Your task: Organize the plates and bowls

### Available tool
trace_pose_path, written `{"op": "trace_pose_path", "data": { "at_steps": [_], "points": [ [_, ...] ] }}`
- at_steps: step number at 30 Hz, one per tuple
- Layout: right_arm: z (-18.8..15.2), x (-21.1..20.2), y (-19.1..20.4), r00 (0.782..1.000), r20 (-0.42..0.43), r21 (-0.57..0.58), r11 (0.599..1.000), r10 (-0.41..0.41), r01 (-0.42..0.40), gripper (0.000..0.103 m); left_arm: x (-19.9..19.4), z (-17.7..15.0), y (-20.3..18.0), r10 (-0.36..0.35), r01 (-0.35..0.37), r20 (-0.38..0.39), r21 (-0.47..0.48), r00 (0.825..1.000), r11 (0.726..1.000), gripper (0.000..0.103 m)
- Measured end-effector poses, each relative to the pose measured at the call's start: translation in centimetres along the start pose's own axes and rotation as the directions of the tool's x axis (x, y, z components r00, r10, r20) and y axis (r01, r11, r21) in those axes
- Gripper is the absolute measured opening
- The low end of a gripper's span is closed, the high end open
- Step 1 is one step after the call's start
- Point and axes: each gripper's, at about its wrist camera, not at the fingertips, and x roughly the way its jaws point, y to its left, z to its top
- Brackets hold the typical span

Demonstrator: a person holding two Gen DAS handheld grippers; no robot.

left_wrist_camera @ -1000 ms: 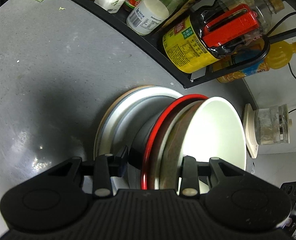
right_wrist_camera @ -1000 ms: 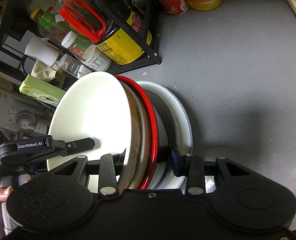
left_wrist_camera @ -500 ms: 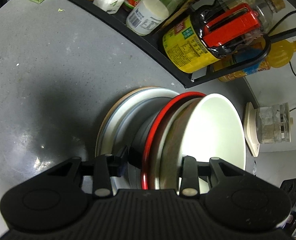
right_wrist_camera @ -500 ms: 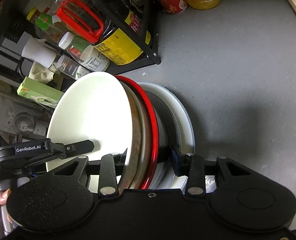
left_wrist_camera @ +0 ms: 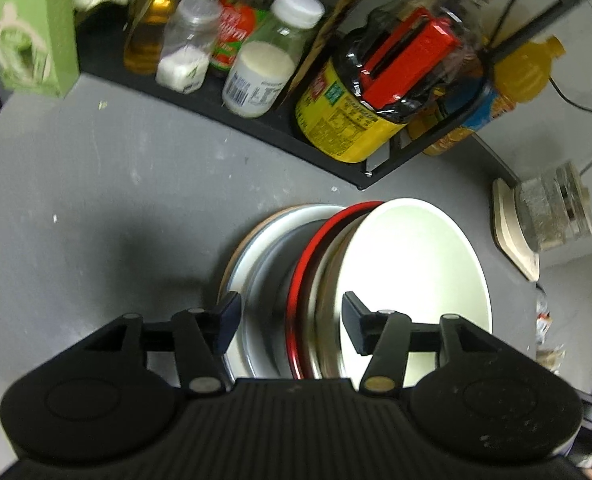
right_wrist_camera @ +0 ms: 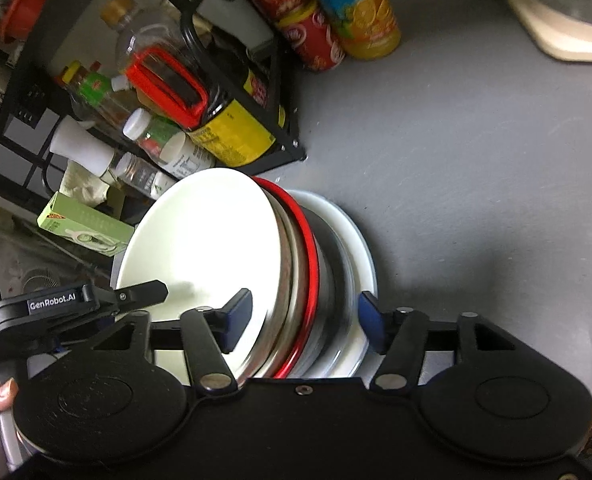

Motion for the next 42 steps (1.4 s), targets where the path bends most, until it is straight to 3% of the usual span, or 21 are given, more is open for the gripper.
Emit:
{"op": "trace_pose_path", "data": {
  "at_steps": [2,5,7,12,16,20,28,30,32,42],
  "points": [
    [-0.3,-0.8,0.3,0.999,0.029,-0.014,1.0,-0.017,0.017,0.067,-0.4,0.1,-0.2,0.004,-0.005,0.013,0.03,1.0,1.0,0.059],
    [-0.7,-1.9,0.4,0.997,0.068,-0.026,0.999,-0.042,0.044,0.077,-1.1,0.1,-0.6,0.014,-0.017,0.044,0.065,0.999,0.998,0.075],
    [-0.9,-2.7,0.3,0.993,0.1,-0.035,0.997,-0.059,0.063,0.08,-1.4,0.0,-0.9,0.03,-0.035,0.065,0.085,0.997,0.996,0.08],
    [-1.8,-4.9,-0.7,0.978,0.175,-0.017,0.993,-0.111,0.115,0.086,-2.1,-0.4,-1.8,0.051,-0.063,0.088,0.138,0.995,0.988,0.082],
    [-3.2,-7.5,-2.0,0.961,0.232,0.016,0.988,-0.152,0.153,0.086,-3.1,-0.9,-2.2,0.037,-0.055,0.111,0.162,0.993,0.985,0.083],
    [-5.6,-10.6,-3.0,0.937,0.299,0.03,0.983,-0.182,0.182,0.094,-4.6,-1.9,-3.1,0.016,-0.045,0.137,0.21,0.991,0.977,0.083],
    [-10.8,-15.5,-3.7,0.903,0.369,0.051,0.975,-0.221,0.217,0.098,-9.1,-6.4,-4.5,-0.008,-0.035,0.174,0.246,0.985,0.969,0.083],
    [-12.1,-16.8,-3.6,0.894,0.39,0.057,0.975,-0.222,0.217,0.103,-10.2,-7.6,-4.8,-0.019,-0.029,0.178,0.263,0.984,0.964,0.087],
    [-13.4,-17.9,-3.3,0.881,0.411,0.064,0.972,-0.232,0.226,0.103,-11.3,-8.8,-5.2,-0.018,-0.04,0.196,0.29,0.98,0.956,0.092],
    [-18.2,-22.0,-2.3,0.836,0.477,0.075,0.96,-0.272,0.269,0.103,-15.0,-13.9,-5.8,-0.055,-0.024,0.201,0.367,0.978,0.93,0.101]
  ]
}}
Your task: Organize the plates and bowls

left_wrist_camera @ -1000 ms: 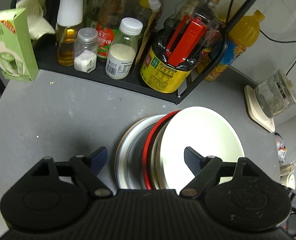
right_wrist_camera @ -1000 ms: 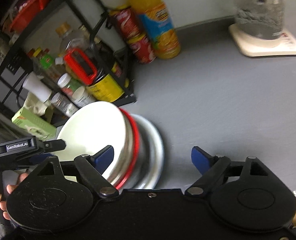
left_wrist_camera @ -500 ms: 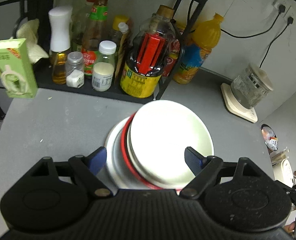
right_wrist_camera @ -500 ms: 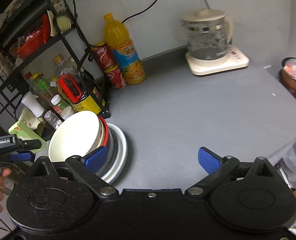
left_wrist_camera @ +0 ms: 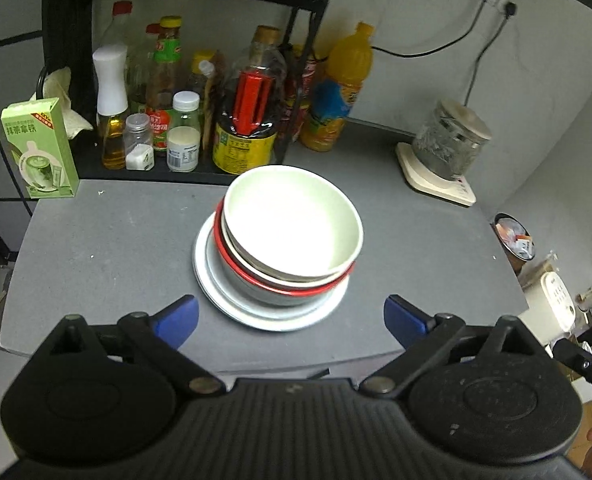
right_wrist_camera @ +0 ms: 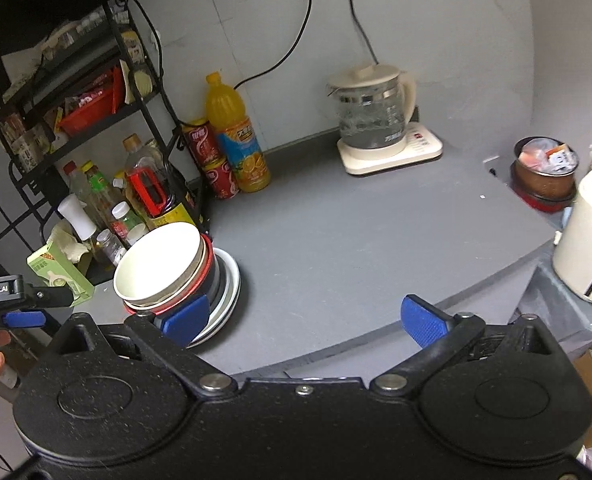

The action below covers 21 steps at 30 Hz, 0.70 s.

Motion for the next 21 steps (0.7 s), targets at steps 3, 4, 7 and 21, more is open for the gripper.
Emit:
{"op": "trace_pose_path", "data": {
  "at_steps": [3,4,7,21],
  "points": [
    [-0.6,-1.6,-0.4,1.0,0.02,0.002,1.0,-0.015,0.015,0.103,-1.2,-1.2,-0.6,-0.008,0.008,0.014,0.02,1.0,1.0,0.102],
    [-0.8,-1.9,-0.5,1.0,0.024,0.004,1.0,-0.02,0.02,0.103,-1.5,-1.5,-0.8,-0.015,0.015,0.019,0.026,1.0,1.0,0.102],
    [-1.4,-3.2,-0.9,0.998,0.045,0.012,0.999,-0.034,0.034,0.103,-2.6,-2.6,-1.3,-0.032,0.03,0.045,0.05,0.998,0.998,0.102],
    [-3.7,-8.1,-2.5,0.988,0.109,0.009,0.994,-0.11,0.11,0.103,-5.7,-5.8,-3.9,-0.098,0.084,0.102,0.137,0.99,0.987,0.103]
  ]
}}
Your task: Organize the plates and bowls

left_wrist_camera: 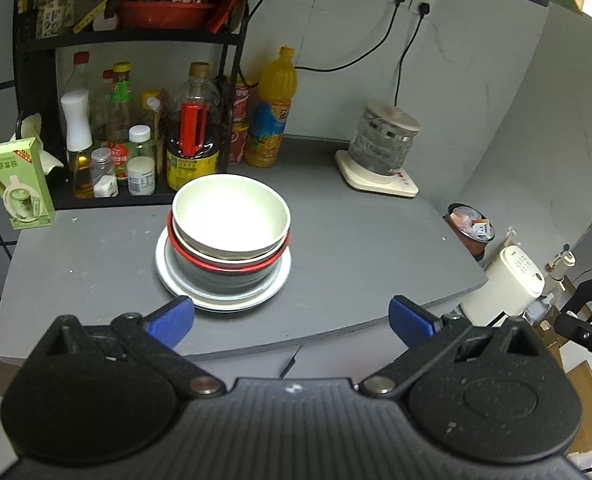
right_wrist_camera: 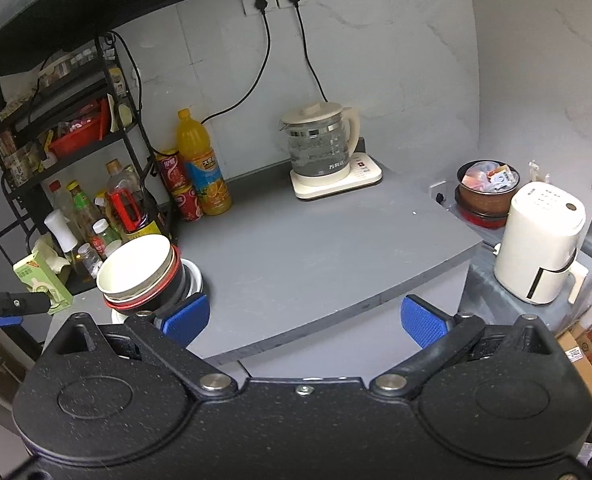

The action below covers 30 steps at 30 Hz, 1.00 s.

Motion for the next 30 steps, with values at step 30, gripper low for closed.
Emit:
{"op": "trace_pose_path", "data": {
  "at_steps": [30],
  "points": [
    [-2.9,-2.9,1.5,0.997,-0.054,-0.054,0.997,-0.055,0.052,0.103,-1.7,-4.9,-1.2,0.024,-0.021,-0.035,0.07,0.999,0.997,0.103]
  ]
}}
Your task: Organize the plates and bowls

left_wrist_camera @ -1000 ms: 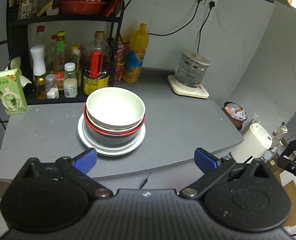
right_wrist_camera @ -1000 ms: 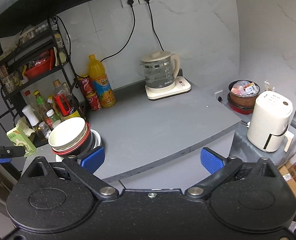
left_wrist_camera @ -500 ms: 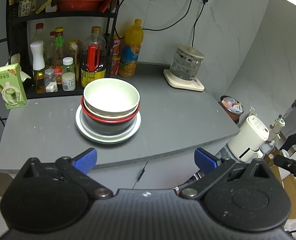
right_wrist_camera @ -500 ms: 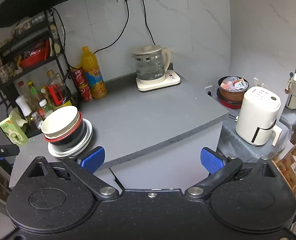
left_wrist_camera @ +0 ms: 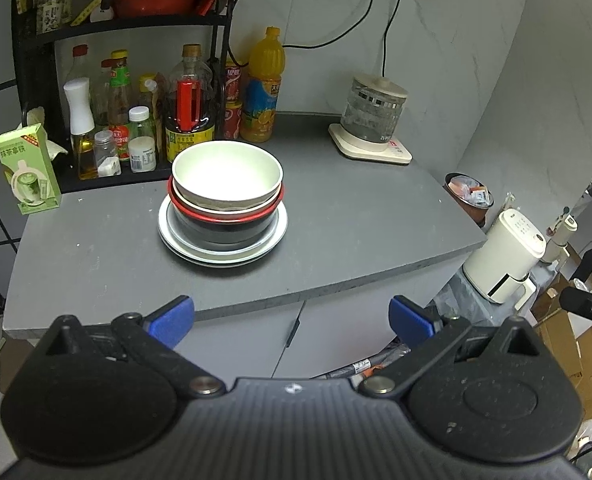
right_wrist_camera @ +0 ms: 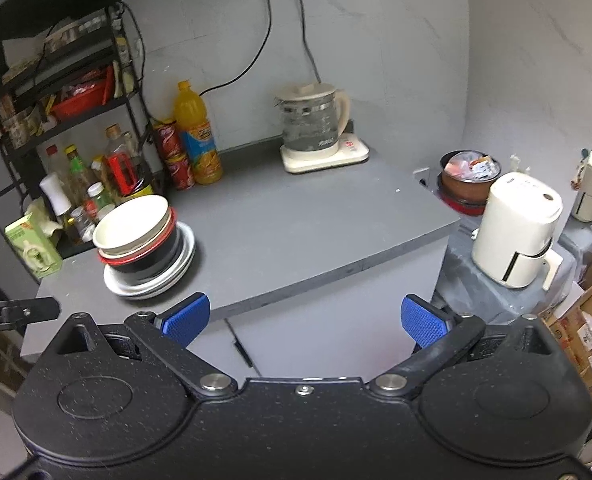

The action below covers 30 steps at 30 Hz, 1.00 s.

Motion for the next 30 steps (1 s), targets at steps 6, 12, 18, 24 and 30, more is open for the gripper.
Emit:
{"op": "trace_pose_path", "data": {
  "at_steps": [6,12,18,24,30],
  "points": [
    [-0.1,0.2,0.6,1.0,-0.01,-0.013,1.0,0.004,-0.004,0.103,0.2,0.1,0.2,-0.003,0.003,0.002,-0.002,1.0,1.0,0.103],
    [0.1,0.3,0.8,1.0,-0.005,-0.023,1.0,0.003,-0.003,0.103,0.4,0.4,0.4,0.005,-0.005,0.002,-0.009,1.0,1.0,0.102],
    [0.2,0.4,1.0,1.0,-0.003,-0.027,1.0,0.006,-0.006,0.103,0.6,0.9,0.5,0.006,-0.006,0.003,0.001,1.0,1.0,0.102],
    [0.2,0.5,1.1,1.0,-0.007,-0.025,1.0,-0.001,0.0,0.103,0.6,1.1,0.5,0.004,-0.004,0.004,0.003,1.0,1.0,0.103],
    [0.2,0.4,1.2,1.0,-0.005,-0.023,1.0,-0.006,0.006,0.103,0.7,1.0,0.3,0.0,0.0,0.001,0.009,1.0,1.0,0.103]
  ]
}}
